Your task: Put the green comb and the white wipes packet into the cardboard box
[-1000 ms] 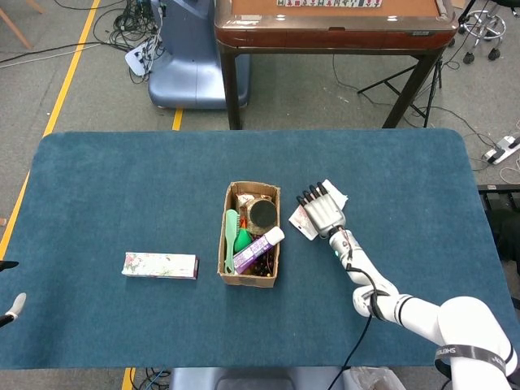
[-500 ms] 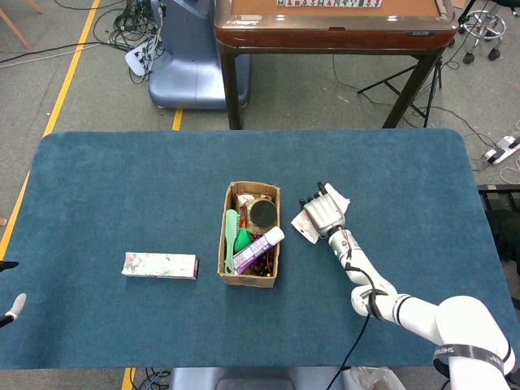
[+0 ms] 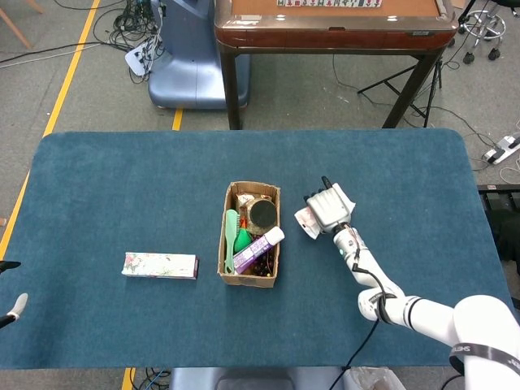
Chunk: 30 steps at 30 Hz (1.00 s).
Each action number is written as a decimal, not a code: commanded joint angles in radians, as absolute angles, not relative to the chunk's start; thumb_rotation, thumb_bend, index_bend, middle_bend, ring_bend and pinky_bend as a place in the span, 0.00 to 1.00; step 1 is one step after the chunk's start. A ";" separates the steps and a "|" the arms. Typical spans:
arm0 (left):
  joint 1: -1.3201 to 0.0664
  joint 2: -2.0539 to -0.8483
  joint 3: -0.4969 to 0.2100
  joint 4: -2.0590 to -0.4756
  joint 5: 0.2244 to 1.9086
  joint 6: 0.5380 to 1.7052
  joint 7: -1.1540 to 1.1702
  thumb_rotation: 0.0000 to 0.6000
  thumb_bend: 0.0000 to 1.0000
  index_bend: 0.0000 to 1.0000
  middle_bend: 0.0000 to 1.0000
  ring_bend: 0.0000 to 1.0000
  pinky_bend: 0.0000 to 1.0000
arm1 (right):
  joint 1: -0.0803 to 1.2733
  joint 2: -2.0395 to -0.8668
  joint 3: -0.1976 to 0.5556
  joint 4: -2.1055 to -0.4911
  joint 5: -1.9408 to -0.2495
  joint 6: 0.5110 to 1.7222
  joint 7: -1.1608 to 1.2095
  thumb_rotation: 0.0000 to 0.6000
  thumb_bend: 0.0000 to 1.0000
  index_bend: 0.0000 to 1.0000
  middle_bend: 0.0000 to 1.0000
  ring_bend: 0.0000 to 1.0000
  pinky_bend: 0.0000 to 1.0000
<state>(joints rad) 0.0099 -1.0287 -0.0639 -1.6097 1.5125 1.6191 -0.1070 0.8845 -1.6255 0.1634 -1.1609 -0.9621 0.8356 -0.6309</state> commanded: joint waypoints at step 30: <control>0.002 -1.031 -0.061 -1.613 1.508 1.600 -0.102 1.00 0.28 0.30 0.32 0.23 0.41 | 0.944 -1.447 0.263 -1.632 -1.211 1.097 -0.654 1.00 0.30 0.39 0.51 0.39 0.13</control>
<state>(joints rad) 0.0019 -1.0313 -0.0610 -1.6133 1.5077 1.6002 -0.1014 0.9276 -1.4206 0.2732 -1.6475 -1.1760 1.1022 -0.6775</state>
